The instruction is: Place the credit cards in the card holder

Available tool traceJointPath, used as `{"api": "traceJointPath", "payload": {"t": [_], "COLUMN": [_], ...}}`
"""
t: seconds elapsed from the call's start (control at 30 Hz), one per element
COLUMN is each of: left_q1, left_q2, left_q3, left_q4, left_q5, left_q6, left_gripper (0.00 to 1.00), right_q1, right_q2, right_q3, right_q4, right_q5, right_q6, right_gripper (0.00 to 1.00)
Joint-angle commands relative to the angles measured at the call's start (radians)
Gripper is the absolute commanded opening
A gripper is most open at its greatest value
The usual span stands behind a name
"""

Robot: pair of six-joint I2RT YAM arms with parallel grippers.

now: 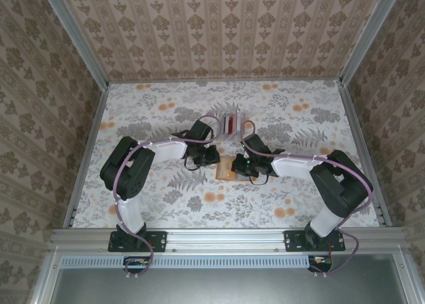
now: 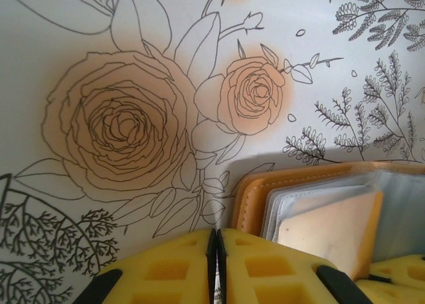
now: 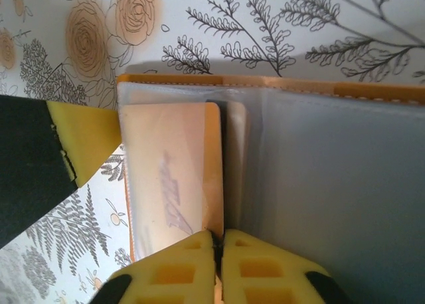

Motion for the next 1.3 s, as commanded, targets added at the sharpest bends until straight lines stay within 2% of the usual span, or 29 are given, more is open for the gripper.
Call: {"api": "traceJointPath", "payload": {"t": [0.0,0.17,0.4,0.7,0.9,1.07,1.27], "left_q1": [-0.018,-0.012,-0.004,-0.001,0.000,0.007,0.008], "left_q2": [0.001,0.002,-0.007,-0.008,0.008,0.026,0.033], "left_q3": [-0.012,-0.008,0.009,0.007,0.039,0.074,0.070], "left_q4": [-0.019,-0.020,-0.038,-0.041,-0.051,-0.067,-0.061], "left_q5": [0.013,0.014,0.010,0.015,0.015,0.017,0.024], "left_q6": [0.014,0.016,0.030,0.032,0.038,0.053,0.055], "left_gripper": [0.15,0.15,0.15,0.15,0.15,0.15,0.15], "right_q1": [0.004,0.002,0.002,-0.011,-0.011,-0.012,-0.008], "right_q2": [-0.062,-0.108,-0.097,-0.122,-0.172,-0.146,-0.074], "right_q3": [0.036,0.056,0.074,0.058,-0.014,-0.063,-0.039], "right_q4": [-0.143,-0.218,-0.234,-0.275,-0.266,-0.229,-0.168], "right_q5": [0.117,0.149,0.141,0.143,0.053,0.013,-0.033], "right_q6": [-0.079,-0.130,-0.145,-0.154,-0.149,-0.119,-0.095], "right_gripper": [0.14,0.19,0.23,0.19,0.19,0.17,0.17]}}
